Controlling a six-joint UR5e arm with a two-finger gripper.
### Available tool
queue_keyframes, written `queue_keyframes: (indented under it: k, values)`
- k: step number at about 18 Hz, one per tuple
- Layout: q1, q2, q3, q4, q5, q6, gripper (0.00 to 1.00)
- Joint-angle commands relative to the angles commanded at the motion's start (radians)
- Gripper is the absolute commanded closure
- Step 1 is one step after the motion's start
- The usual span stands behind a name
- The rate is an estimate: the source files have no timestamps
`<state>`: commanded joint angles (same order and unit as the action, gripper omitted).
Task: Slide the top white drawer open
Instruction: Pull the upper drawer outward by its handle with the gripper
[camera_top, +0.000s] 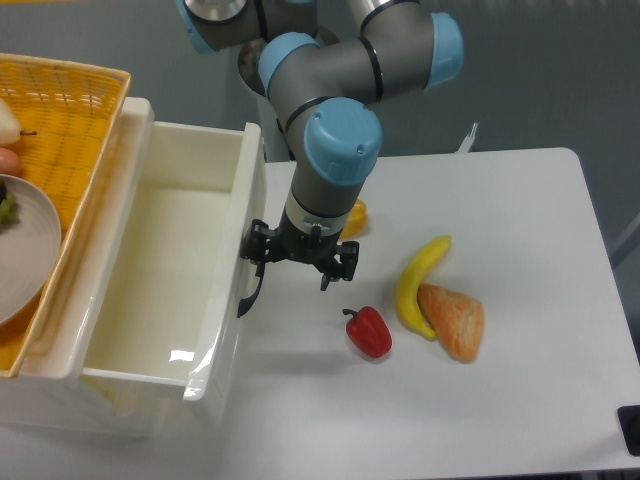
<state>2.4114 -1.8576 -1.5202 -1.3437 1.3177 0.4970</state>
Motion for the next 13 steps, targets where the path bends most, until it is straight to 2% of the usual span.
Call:
queue_keyframes:
  k: [13]
  values:
    - [0.022, -0.02, 0.011, -0.008, 0.0, 0.021, 0.0]
